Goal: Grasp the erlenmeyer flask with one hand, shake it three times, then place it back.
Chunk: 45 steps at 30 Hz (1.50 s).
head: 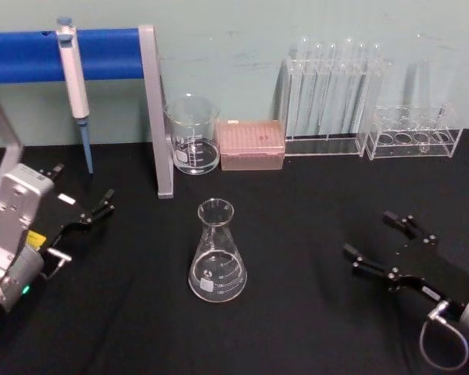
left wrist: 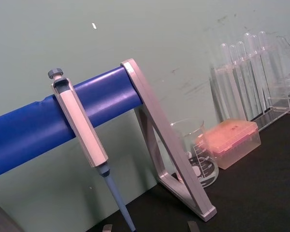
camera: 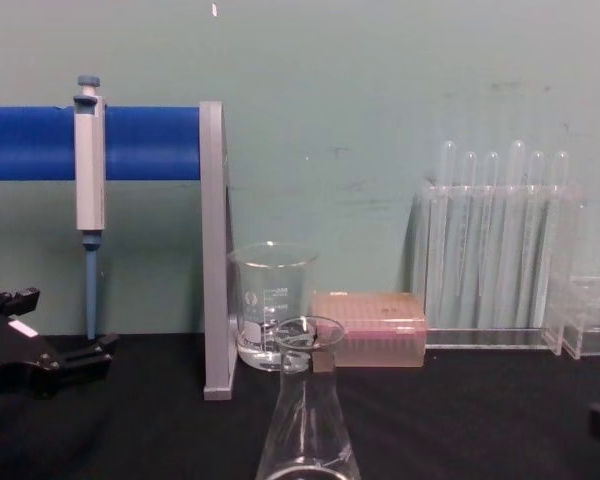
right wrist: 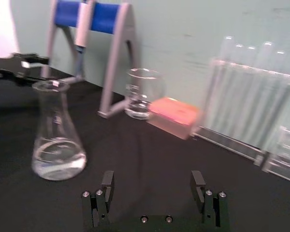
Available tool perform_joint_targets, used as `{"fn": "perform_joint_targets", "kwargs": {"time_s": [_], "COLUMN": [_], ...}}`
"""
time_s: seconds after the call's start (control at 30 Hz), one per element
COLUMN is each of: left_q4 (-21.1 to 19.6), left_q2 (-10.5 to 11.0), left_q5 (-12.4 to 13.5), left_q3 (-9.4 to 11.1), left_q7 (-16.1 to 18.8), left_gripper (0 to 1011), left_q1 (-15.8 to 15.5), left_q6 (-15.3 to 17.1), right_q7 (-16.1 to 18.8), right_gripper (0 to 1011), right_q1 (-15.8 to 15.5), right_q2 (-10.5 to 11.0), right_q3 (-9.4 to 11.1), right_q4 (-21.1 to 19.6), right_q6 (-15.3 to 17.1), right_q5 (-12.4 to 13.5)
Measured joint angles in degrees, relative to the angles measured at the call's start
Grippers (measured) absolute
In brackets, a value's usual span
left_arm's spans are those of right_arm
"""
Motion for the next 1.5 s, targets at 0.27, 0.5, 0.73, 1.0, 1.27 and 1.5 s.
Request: {"fn": "perform_joint_targets", "kwargs": {"time_s": [0.27,0.5,0.73,1.0,1.27,1.5], "left_q4": [0.00,0.00,0.00,0.00,0.00,0.00], "left_q2": [0.00,0.00,0.00,0.00,0.00,0.00], "left_q5": [0.01,0.00,0.00,0.00,0.00,0.01], "left_q3": [0.00,0.00,0.00,0.00,0.00,0.00], "left_q7": [0.00,0.00,0.00,0.00,0.00,0.00], "left_gripper": [1001,1001,1001,1001,1001,1001], "left_q1": [0.00,0.00,0.00,0.00,0.00,0.00], "left_q6": [0.00,0.00,0.00,0.00,0.00,0.00], "right_q7": [5.86,10.67,15.00,18.40,21.05,22.76], "right_gripper": [1000,1000,1000,1000,1000,1000], "right_q1": [2.86,6.68,10.78,15.55,20.14,23.01], "right_q2": [-2.12,-4.49,-7.09,-9.96,-12.64,-14.31], "right_q3": [-2.15,-4.62,-6.88,-9.30,-11.43,-12.81], "right_q4": [1.26,3.89,7.42,12.20,17.33,20.75], "right_q6": [0.59,1.08,1.32,0.91,0.54,0.33], "right_q5": [0.66,-0.21,-1.76,-2.82,-2.95,-2.71]}}
